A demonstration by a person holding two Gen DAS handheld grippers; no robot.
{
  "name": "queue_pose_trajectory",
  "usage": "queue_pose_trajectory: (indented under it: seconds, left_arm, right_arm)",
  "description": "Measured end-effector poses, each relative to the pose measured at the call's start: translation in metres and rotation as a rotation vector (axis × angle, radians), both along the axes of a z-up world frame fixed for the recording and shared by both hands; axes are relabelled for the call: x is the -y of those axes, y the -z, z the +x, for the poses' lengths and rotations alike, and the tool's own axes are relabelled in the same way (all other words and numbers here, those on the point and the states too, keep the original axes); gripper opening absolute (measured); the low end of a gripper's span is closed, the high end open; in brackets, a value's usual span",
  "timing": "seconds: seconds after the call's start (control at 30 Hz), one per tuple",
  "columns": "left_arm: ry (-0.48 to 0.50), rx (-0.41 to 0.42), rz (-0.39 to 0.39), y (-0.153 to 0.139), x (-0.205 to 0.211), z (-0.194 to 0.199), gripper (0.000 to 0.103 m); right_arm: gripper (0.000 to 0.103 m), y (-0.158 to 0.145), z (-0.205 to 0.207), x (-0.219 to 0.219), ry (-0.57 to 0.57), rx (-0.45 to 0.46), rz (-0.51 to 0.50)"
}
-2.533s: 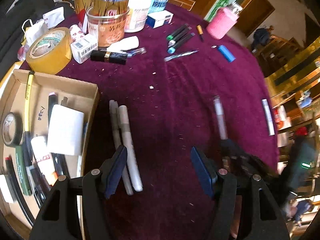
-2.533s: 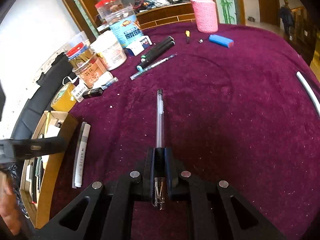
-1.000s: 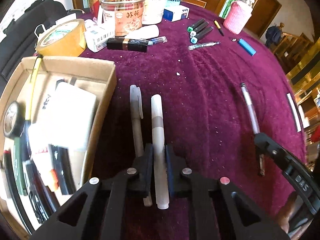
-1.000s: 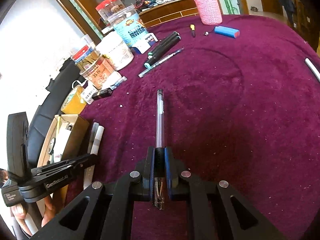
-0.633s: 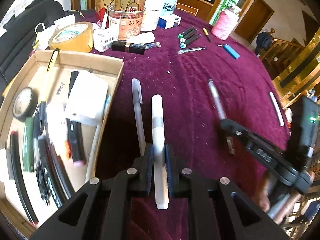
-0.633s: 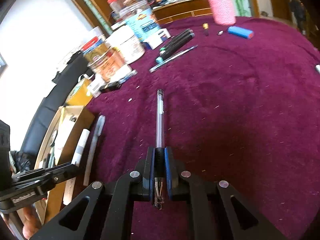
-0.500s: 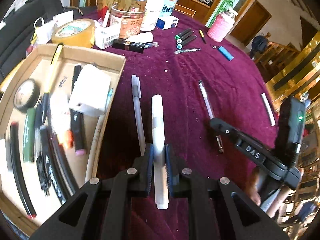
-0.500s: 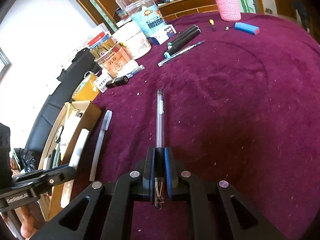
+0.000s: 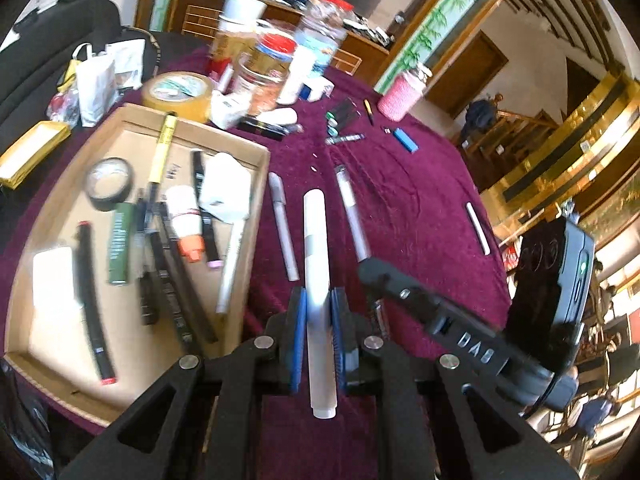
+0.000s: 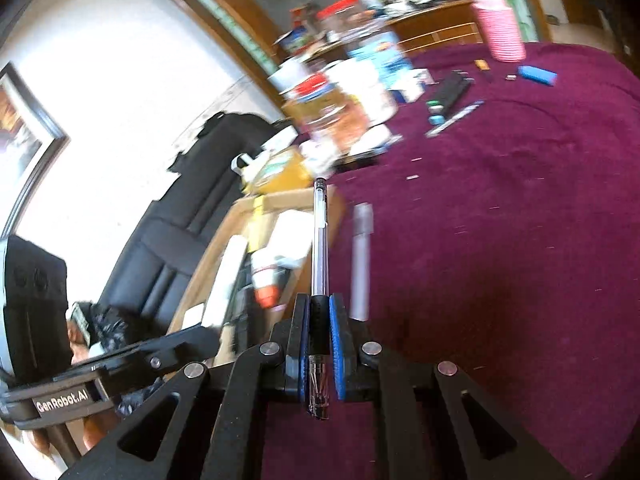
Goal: Organize rigid objects
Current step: 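Carry the clear pen and white marker over the tray with both tools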
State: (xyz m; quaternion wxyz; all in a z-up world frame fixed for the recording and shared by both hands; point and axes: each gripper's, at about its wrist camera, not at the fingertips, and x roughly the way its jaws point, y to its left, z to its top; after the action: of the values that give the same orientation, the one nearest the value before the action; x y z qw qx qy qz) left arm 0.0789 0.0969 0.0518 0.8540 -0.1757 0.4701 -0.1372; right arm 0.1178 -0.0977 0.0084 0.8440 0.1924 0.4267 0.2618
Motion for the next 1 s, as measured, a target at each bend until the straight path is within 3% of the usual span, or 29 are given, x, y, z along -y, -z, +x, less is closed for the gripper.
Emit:
queue_pose_trajectory:
  seconds: [0.23, 0.47, 0.67, 0.73, 0.83, 1.0]
  left_arm:
    - [-0.104, -0.010, -0.029, -0.003, -0.056, -0.024, 0.012]
    - [-0.202, -0.051, -0.028, 0.010, -0.101, -0.020, 0.012]
    - [-0.202, -0.121, -0.004, 0.041, -0.102, -0.007, 0.012]
    - [-0.174, -0.165, -0.045, 0.055, -0.102, -0.001, 0.012]
    - [-0.200, -0.193, -0.040, 0.071, -0.109, 0.005, 0.012]
    - [-0.193, -0.188, -0.003, 0.076, -0.109, 0.008, 0.012]
  right_arm:
    - [0.010, 0.004, -0.019, -0.044, -0.077, 0.005, -0.002]
    - [0.010, 0.014, -0.021, -0.072, -0.150, -0.046, 0.016]
    - [0.010, 0.014, -0.011, -0.101, -0.195, -0.046, -0.047]
    - [0.010, 0.024, -0.006, -0.111, -0.206, -0.068, -0.091]
    - [0.010, 0.038, -0.002, -0.118, -0.193, -0.084, -0.144]
    - [0.010, 0.042, 0.000, -0.128, -0.213, -0.071, -0.186]
